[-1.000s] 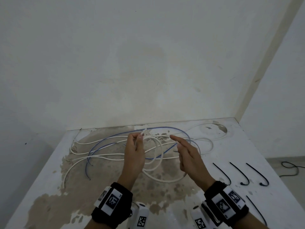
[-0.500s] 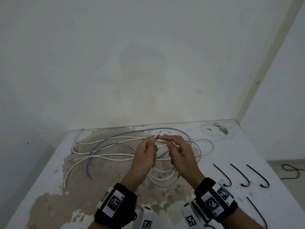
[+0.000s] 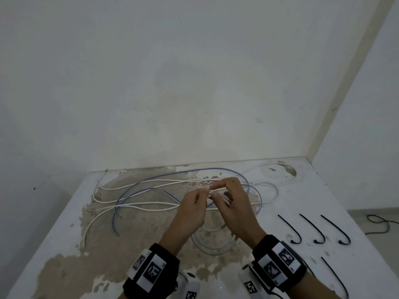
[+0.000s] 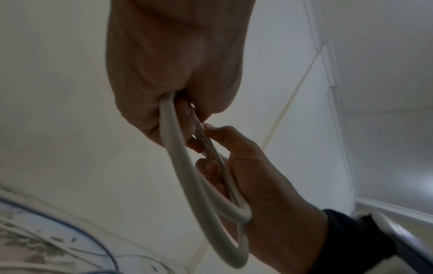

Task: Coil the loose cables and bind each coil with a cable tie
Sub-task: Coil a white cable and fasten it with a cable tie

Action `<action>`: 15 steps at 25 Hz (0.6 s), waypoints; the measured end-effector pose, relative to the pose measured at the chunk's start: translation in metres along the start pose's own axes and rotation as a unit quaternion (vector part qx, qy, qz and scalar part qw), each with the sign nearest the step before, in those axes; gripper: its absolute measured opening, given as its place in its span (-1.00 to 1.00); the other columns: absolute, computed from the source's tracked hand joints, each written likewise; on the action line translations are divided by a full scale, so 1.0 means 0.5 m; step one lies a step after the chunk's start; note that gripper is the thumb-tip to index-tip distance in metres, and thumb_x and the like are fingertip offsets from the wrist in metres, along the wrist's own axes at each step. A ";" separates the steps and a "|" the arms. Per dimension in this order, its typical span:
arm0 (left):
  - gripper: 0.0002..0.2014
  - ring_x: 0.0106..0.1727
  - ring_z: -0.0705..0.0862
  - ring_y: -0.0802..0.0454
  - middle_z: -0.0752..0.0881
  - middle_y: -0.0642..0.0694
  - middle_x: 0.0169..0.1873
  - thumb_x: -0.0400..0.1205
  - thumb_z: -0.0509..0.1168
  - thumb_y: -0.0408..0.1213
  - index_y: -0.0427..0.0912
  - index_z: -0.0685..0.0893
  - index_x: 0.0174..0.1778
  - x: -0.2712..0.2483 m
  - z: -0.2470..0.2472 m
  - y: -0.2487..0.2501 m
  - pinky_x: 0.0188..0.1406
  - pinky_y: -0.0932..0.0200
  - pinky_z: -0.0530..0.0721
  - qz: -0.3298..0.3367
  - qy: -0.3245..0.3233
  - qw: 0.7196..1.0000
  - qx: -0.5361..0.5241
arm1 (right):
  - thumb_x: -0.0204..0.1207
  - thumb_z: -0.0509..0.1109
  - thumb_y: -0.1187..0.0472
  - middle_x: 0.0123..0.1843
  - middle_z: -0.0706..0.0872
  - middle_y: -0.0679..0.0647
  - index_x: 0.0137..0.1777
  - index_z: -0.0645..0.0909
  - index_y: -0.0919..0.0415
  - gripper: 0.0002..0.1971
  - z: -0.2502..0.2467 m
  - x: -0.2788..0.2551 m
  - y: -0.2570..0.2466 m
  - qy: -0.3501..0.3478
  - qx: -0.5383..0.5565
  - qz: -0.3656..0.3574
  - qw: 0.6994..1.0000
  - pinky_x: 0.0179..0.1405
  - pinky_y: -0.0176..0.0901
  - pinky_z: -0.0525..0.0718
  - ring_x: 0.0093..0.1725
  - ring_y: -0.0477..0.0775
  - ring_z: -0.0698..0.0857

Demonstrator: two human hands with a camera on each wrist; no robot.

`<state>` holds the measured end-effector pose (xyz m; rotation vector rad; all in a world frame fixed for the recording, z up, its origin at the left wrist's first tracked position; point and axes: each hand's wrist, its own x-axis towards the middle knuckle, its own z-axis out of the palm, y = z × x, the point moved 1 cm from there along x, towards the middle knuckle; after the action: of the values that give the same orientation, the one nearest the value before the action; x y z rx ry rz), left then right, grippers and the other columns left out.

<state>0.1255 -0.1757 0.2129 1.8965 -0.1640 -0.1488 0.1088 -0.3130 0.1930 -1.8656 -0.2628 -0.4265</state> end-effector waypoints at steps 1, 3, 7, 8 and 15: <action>-0.60 -0.56 0.26 0.02 0.28 -0.07 -0.56 0.75 0.03 -0.14 -0.07 0.45 -0.44 0.002 -0.001 -0.002 -0.40 -0.05 0.35 -0.003 0.003 1.000 -0.001 | 0.64 0.38 0.31 0.18 0.57 -0.01 0.24 0.60 0.00 -0.75 0.000 -0.004 0.000 -0.007 -0.001 0.001 1.000 -0.11 -0.25 0.63 -0.02 -0.02 0.66; -0.67 -0.53 0.25 0.00 0.28 -0.10 -0.54 0.72 0.03 -0.19 -0.14 0.43 -0.38 0.005 -0.003 -0.002 -0.39 -0.06 0.34 0.001 0.005 1.000 0.004 | 0.65 0.37 0.31 0.28 0.53 -0.02 0.40 0.56 0.07 -0.65 -0.001 -0.010 0.005 -0.032 -0.024 -0.020 0.999 -0.06 -0.32 0.64 0.04 -0.09 0.66; -0.66 -0.54 0.26 0.04 0.33 -0.06 -0.54 0.76 0.03 -0.25 -0.18 0.44 -0.36 0.003 -0.001 -0.008 -0.38 -0.07 0.33 0.035 0.025 0.998 0.041 | 0.71 0.28 0.02 0.15 0.69 -0.06 0.30 0.66 0.12 -0.71 -0.006 -0.013 0.017 -0.027 -0.096 -0.062 0.993 -0.04 -0.29 0.66 -0.01 -0.16 0.68; -0.66 -0.52 0.31 0.04 0.39 -0.03 -0.52 0.79 0.02 -0.23 -0.17 0.48 -0.31 0.000 0.001 -0.011 -0.38 -0.07 0.35 0.059 0.037 0.995 0.069 | 0.70 0.29 0.01 0.10 0.73 -0.05 0.25 0.70 0.11 -0.72 -0.011 -0.008 0.018 -0.020 -0.105 -0.069 0.992 -0.04 -0.29 0.65 -0.03 -0.14 0.70; -0.66 -0.47 0.51 0.06 0.51 0.06 -0.46 0.81 -0.05 -0.08 0.06 0.56 -0.18 0.003 0.003 -0.012 -0.36 -0.06 0.54 0.093 0.046 0.987 0.125 | 0.60 0.49 0.20 -0.17 0.81 -0.04 0.17 0.70 0.10 -0.82 -0.020 0.013 0.009 -0.005 0.083 0.066 0.994 -0.24 -0.33 0.66 -0.26 -0.16 0.75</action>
<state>0.1270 -0.1753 0.2066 2.1196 -0.3076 0.0918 0.1150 -0.3240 0.1949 -1.7107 -0.1742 -0.2965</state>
